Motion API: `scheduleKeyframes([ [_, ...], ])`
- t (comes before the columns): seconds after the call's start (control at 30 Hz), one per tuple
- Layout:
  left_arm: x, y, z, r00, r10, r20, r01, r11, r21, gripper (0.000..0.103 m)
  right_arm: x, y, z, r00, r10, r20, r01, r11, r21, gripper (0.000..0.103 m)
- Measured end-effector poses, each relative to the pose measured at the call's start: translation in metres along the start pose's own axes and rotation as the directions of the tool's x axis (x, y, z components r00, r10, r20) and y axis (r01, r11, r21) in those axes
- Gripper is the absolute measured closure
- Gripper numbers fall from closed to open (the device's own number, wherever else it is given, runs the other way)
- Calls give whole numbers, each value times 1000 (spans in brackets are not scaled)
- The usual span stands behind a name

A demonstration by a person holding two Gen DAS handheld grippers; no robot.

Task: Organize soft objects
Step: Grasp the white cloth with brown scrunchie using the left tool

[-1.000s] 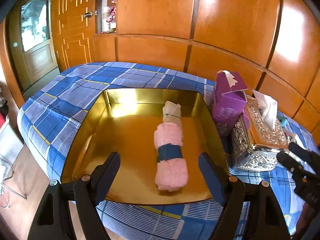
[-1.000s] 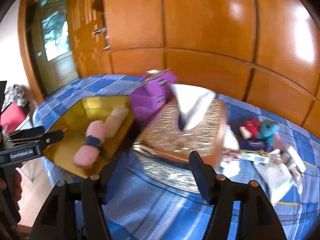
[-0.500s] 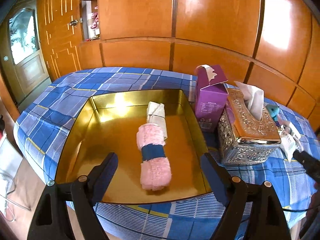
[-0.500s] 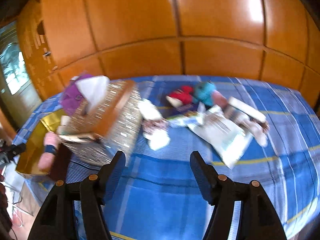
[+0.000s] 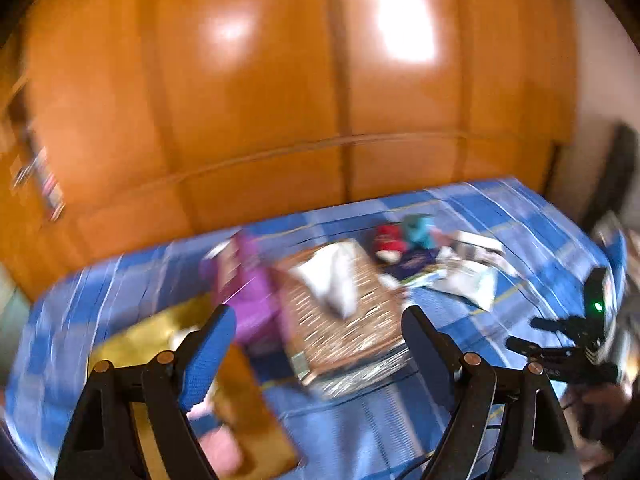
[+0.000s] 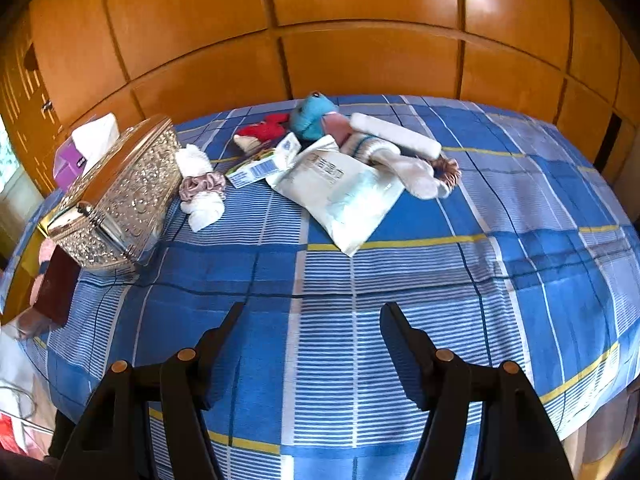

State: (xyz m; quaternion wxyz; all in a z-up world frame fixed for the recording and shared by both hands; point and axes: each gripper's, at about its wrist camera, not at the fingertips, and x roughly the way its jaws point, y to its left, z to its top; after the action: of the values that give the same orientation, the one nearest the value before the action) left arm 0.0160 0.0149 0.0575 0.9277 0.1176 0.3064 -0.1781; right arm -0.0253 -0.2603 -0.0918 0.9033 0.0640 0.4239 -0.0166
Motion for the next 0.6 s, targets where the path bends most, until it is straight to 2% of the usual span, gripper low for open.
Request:
scheduleKeyframes([
  [0.1, 17, -32, 26, 998, -50, -28, 53, 988, 144, 18, -1, -4, 1, 1000, 2, 13, -2, 1000, 10, 35],
  [0.2, 33, -55, 48, 997, -74, -37, 80, 975, 208, 18, -1, -1, 3, 1000, 16, 17, -16, 1000, -22, 35],
  [0.3, 37, -58, 60, 992, -120, -34, 124, 978, 169, 18, 3, 8, 14, 993, 117, 25, -115, 990, -78, 35],
  [0.37, 39, -53, 62, 990, -140, -30, 142, 981, 130, 18, 12, 20, 24, 989, 141, 47, -131, 975, -179, 35],
  [0.53, 43, -31, 48, 991, -123, -51, 126, 990, 59, 18, 61, 53, 55, 973, 229, -38, -229, 917, -327, 37],
  [0.6, 43, -20, 41, 992, -116, -59, 118, 993, 30, 18, 79, 62, 65, 959, 271, -79, -281, 896, -343, 38],
])
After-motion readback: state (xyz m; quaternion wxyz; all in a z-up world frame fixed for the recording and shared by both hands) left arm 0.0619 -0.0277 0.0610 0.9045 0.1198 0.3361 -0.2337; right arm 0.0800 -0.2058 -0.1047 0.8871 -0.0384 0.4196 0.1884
